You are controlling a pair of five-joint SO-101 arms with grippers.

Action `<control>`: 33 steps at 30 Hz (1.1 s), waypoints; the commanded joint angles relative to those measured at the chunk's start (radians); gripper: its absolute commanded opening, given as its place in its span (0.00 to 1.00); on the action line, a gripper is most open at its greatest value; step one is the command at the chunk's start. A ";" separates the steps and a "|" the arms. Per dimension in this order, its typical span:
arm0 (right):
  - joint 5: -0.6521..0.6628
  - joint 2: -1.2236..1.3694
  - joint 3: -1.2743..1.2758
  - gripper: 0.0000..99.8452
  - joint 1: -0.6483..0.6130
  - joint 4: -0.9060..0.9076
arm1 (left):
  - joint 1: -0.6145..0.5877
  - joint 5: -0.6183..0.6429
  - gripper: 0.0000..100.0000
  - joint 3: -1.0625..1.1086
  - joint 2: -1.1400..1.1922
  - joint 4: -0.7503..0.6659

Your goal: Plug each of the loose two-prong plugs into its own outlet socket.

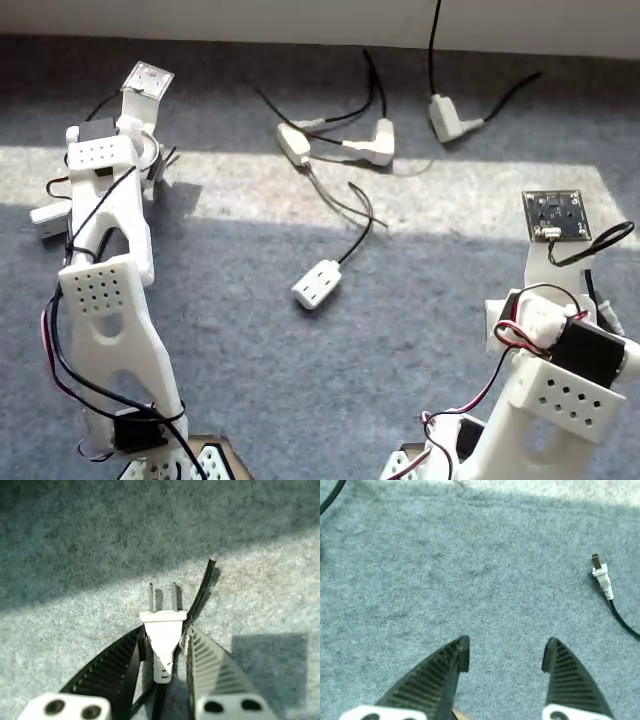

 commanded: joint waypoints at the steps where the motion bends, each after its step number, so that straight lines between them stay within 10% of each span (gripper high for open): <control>1: 0.005 -0.013 -0.002 0.24 0.012 -0.012 | -0.012 -0.012 0.01 -0.022 -0.018 0.008; 13: 0.003 -0.013 -0.002 0.24 0.012 -0.012 | 0.074 -0.008 0.01 -0.734 -0.013 0.612; 26: 0.008 -0.015 0.139 0.24 0.012 -0.019 | 0.016 -0.011 0.01 -0.816 0.039 0.542; 33: 0.009 -0.015 0.179 0.24 0.012 -0.019 | -0.124 -0.008 0.24 -0.780 0.249 0.321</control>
